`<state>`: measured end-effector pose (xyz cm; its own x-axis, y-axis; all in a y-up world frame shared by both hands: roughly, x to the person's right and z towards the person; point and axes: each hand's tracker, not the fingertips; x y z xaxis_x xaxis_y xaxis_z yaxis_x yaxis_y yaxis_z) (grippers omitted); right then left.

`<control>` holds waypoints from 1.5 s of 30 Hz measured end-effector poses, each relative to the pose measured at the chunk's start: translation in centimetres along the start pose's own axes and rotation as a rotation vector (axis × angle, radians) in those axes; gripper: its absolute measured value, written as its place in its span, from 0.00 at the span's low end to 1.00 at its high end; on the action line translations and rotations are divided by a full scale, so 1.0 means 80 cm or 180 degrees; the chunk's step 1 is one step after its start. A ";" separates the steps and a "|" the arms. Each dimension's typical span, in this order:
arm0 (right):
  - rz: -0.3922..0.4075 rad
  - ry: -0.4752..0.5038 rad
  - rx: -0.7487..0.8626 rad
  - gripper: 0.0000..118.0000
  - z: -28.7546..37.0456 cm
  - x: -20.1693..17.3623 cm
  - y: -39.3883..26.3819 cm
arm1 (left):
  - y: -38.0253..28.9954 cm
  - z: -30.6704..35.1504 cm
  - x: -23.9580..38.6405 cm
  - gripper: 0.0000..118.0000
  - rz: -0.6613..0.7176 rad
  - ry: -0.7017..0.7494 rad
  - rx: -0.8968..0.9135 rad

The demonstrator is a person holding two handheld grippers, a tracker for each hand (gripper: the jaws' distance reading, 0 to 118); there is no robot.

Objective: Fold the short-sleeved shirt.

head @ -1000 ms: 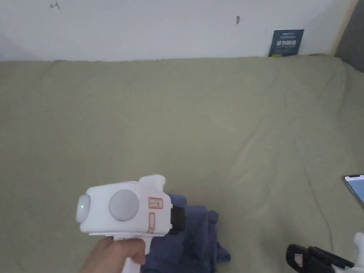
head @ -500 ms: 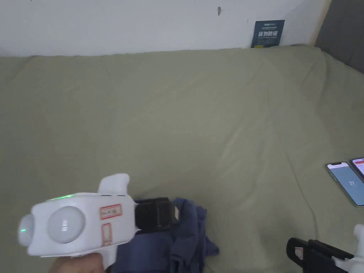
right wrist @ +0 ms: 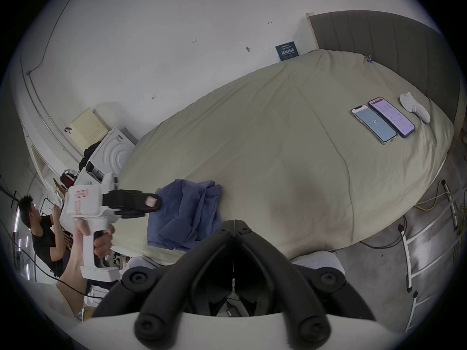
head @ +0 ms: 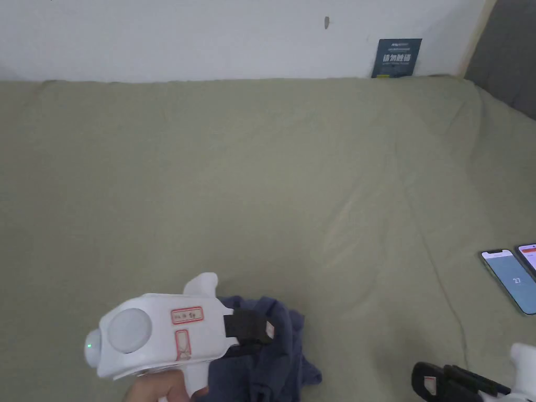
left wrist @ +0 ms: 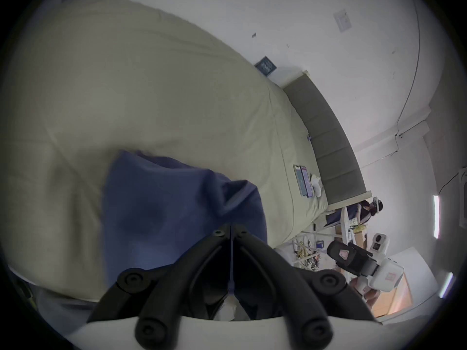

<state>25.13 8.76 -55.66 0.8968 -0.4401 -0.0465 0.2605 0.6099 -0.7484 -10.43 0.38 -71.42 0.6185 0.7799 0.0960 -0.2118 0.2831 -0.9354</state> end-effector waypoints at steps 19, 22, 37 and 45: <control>-0.0004 0.1333 -0.0879 0.01 -0.190 -0.056 0.035 | -0.005 0.156 -0.016 0.01 -0.0574 0.0948 0.0470; -0.0334 0.1732 -0.1091 0.01 -0.260 -0.039 0.018 | -0.009 0.177 -0.056 0.01 -0.0429 0.1330 0.0378; -0.1490 0.2494 -0.1718 0.01 -0.340 0.049 -0.015 | 0.010 0.093 -0.136 0.97 -0.0032 0.0003 -0.0457; -0.1529 0.2468 -0.1710 0.01 -0.333 0.038 -0.015 | 0.023 0.046 -0.158 0.23 0.0207 -0.0106 -0.0235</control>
<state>17.99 -10.86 -72.52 0.2185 -0.9737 0.0643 0.1649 -0.0281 -0.9859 -21.44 -6.87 -73.10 0.5794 0.8138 0.0443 -0.1936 0.1902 -0.9625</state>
